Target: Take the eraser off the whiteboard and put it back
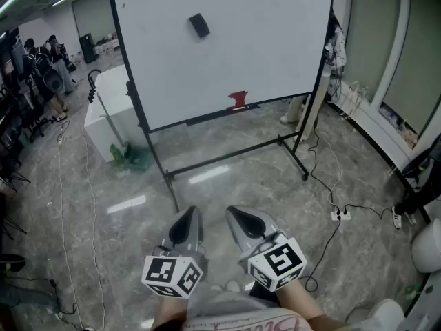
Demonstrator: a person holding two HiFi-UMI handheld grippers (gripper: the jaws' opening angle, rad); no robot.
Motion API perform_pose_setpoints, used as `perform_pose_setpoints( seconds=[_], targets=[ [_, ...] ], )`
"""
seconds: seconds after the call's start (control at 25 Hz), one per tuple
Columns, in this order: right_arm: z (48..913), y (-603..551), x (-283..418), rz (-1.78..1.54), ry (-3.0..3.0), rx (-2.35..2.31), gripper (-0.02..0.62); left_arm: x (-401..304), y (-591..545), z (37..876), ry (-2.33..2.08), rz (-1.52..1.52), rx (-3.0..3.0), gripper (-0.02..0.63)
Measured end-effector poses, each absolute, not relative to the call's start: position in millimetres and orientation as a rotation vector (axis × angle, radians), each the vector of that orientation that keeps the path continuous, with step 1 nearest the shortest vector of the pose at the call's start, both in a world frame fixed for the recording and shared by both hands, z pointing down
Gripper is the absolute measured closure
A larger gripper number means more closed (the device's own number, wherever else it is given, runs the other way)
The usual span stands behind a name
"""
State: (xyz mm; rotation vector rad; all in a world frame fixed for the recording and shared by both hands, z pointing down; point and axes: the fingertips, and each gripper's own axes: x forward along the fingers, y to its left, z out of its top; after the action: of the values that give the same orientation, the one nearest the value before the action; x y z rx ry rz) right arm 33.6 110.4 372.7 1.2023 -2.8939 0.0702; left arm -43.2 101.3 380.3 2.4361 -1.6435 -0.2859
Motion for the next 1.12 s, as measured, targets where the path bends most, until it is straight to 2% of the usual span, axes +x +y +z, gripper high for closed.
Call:
perform_pose_setpoints(
  seconds=[0.52, 1.12],
  targets=[
    [381, 101, 53, 0.091, -2.903, 1.210, 0.595, -22, 88, 386, -1.630, -0.263, 2.440, 0.606],
    [386, 69, 54, 0.131, -2.915, 1.128, 0.595, -31, 59, 390, -1.704, -0.291, 2.359, 0.606]
  ],
)
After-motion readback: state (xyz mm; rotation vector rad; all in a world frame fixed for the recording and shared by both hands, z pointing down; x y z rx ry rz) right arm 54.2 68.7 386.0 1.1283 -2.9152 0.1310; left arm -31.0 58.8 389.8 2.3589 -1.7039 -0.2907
